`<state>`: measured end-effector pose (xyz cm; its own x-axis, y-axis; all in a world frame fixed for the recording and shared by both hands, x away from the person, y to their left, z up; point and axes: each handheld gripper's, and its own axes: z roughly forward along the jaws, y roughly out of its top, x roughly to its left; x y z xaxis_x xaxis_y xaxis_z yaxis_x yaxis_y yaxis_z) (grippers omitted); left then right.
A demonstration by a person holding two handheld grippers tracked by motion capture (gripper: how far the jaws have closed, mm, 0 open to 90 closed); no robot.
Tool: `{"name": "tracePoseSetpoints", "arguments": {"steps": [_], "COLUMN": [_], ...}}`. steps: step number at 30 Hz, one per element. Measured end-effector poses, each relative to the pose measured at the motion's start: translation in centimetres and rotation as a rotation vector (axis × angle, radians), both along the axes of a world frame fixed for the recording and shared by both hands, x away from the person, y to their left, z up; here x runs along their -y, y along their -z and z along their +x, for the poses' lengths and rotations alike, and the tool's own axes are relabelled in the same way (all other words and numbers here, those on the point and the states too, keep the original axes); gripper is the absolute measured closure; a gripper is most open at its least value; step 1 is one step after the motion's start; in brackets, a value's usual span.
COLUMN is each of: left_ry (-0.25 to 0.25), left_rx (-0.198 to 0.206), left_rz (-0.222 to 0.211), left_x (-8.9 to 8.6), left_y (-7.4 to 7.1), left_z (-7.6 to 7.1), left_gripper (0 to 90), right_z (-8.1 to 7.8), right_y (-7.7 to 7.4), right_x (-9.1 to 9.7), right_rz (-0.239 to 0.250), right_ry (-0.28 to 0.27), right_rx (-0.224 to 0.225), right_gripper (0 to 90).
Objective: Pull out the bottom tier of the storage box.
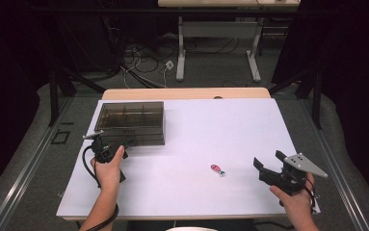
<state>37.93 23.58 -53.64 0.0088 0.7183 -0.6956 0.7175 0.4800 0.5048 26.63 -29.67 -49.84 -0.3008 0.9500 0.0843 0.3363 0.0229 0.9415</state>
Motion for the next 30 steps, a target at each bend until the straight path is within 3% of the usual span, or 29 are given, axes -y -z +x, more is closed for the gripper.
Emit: {"name": "tracePoseSetpoints", "arguments": {"steps": [11,22,30], "left_ry": [0.016,0.024,0.031], "left_rx": [-0.040,-0.070,-0.082], "left_rz": [0.016,-0.011,-0.007], "left_x": [0.6,1.0,1.3], "left_y": [0.7,1.4,1.7], "left_z": [0.3,0.8,1.1], "left_gripper": [44.1,45.9,47.3], "right_z": [0.0,0.0,-0.1], "right_y": [0.0,0.0,-0.1], "right_x": [0.0,0.2,0.3], "right_rz": [0.002,0.007,0.008], "right_ry": [-0.001,0.007,0.008], "right_rx": [-0.001,0.000,0.000], "right_gripper": [14.5,14.5,14.5]}}
